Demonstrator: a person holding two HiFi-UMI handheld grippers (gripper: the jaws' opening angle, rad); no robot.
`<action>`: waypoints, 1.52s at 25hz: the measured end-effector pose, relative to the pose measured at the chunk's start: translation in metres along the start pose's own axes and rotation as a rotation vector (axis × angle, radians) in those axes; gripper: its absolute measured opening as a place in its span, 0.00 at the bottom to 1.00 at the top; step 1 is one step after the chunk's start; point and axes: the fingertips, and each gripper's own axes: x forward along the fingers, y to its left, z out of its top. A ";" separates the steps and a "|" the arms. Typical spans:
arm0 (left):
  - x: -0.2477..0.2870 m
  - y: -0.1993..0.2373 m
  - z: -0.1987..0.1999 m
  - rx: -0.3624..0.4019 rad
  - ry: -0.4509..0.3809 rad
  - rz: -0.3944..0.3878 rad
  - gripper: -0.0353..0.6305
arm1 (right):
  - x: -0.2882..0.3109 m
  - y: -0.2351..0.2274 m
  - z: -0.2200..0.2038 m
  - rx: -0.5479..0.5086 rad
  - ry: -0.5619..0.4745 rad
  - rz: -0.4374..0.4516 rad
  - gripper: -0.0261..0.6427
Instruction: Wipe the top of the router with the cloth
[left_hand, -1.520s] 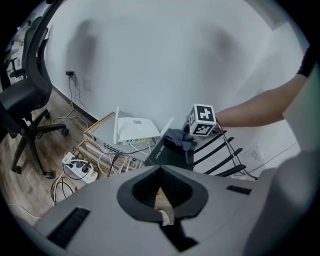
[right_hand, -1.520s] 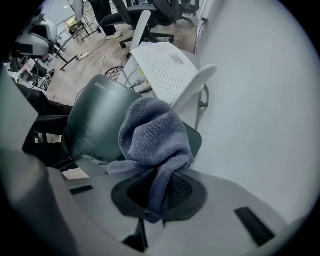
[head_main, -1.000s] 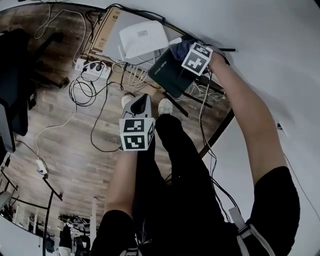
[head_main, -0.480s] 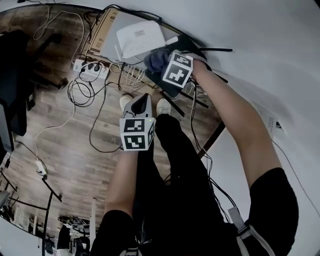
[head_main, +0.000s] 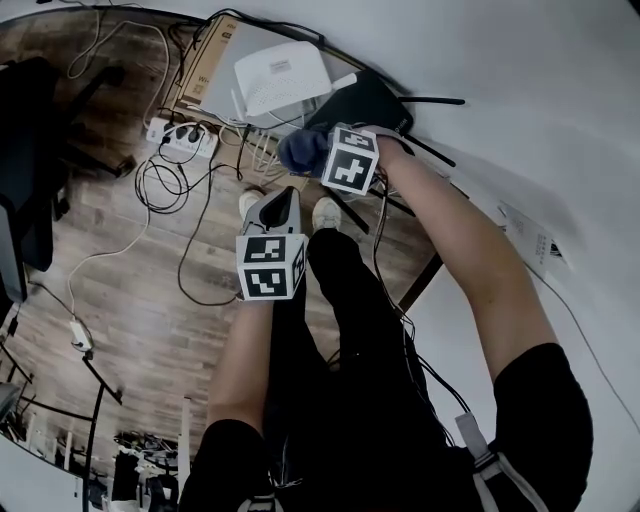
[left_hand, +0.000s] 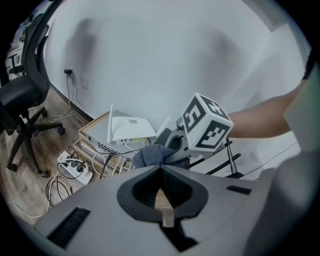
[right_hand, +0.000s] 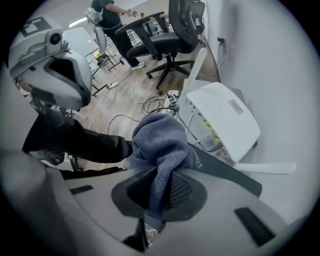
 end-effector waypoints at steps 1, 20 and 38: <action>0.000 0.000 0.001 0.000 -0.001 -0.001 0.05 | 0.001 0.006 -0.004 -0.022 0.014 0.023 0.07; -0.003 0.001 0.004 0.016 0.012 -0.020 0.05 | -0.011 -0.042 -0.084 0.090 0.204 -0.027 0.07; -0.024 -0.001 0.019 0.013 -0.030 0.004 0.05 | -0.029 -0.091 -0.117 -0.006 0.457 -0.401 0.07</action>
